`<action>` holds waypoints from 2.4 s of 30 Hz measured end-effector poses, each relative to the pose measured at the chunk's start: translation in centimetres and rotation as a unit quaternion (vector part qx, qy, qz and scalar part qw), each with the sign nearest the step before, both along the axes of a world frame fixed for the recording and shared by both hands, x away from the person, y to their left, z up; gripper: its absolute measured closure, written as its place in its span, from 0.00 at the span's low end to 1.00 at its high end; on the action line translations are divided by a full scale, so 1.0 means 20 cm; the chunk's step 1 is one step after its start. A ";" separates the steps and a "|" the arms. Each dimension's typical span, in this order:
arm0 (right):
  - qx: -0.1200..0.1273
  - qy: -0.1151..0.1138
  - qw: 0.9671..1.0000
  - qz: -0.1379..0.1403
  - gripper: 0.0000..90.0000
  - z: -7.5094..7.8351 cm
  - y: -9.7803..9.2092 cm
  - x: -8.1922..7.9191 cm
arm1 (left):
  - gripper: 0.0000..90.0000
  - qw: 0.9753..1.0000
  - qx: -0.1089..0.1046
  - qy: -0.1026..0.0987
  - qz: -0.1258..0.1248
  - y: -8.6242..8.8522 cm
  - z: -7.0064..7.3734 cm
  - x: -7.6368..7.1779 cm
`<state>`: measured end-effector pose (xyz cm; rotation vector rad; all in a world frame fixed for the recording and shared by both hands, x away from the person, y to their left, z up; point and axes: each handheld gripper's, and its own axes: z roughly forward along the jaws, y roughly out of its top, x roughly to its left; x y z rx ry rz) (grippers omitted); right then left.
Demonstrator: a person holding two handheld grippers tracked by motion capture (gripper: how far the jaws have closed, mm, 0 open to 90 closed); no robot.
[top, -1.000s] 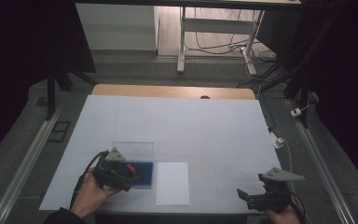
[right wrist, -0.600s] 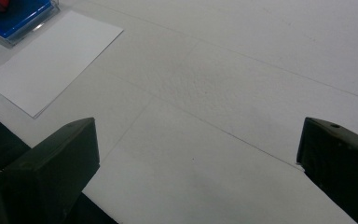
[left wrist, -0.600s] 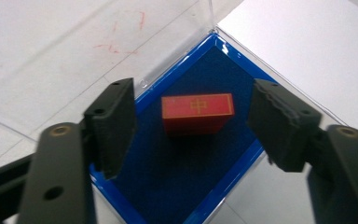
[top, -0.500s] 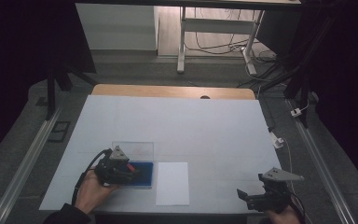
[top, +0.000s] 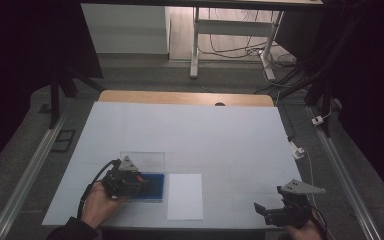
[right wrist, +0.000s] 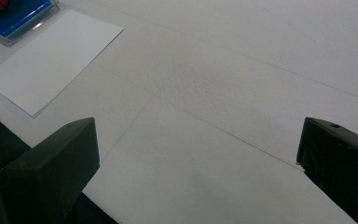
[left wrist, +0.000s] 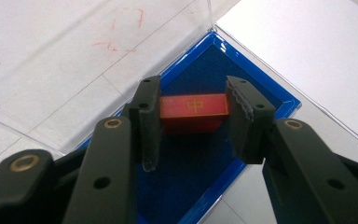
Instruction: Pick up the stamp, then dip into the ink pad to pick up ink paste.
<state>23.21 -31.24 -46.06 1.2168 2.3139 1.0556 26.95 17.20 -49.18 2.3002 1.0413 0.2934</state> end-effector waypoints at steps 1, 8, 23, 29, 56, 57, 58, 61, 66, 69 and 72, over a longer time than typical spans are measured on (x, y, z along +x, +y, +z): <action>0.000 0.000 1.000 0.000 0.00 0.00 0.00 0.00 | 0.65 1.000 0.000 0.000 0.000 0.00 0.00 0.00; 0.000 -0.002 1.000 0.001 0.00 0.00 0.00 0.00 | 0.65 1.000 -0.015 -0.015 0.004 0.01 0.02 -0.01; -0.002 -0.004 1.000 0.004 0.00 0.00 0.00 0.00 | 0.65 0.998 -0.045 -0.029 0.018 0.04 0.08 -0.04; -0.003 -0.004 1.000 0.005 0.00 0.00 0.01 0.00 | 0.65 0.998 -0.047 -0.039 0.016 0.04 0.11 -0.06; -0.004 -0.003 1.000 0.005 0.00 0.00 0.01 0.00 | 0.65 1.000 -0.012 0.003 0.013 0.00 0.03 -0.02; -0.004 -0.003 1.000 0.005 0.00 0.00 0.01 0.00 | 0.65 1.000 -0.007 0.003 0.015 0.00 0.03 -0.02; -0.004 -0.003 1.000 0.005 0.00 0.00 0.01 0.00 | 0.65 1.000 -0.007 0.003 0.015 0.00 0.03 -0.02; -0.003 -0.004 1.000 0.005 0.00 0.00 0.01 0.00 | 0.65 1.000 -0.004 0.006 0.022 0.01 0.02 -0.01; -0.003 -0.004 1.000 0.006 0.00 0.00 0.01 0.00 | 0.65 1.000 0.003 0.007 0.022 0.01 0.01 -0.01; -0.002 -0.005 1.000 0.006 0.00 0.00 0.01 0.00 | 0.65 1.000 0.012 0.007 0.019 0.00 0.01 -0.01; -0.002 -0.005 1.000 0.006 0.00 0.00 0.01 0.00 | 0.65 1.000 0.011 0.006 0.017 0.00 0.01 -0.01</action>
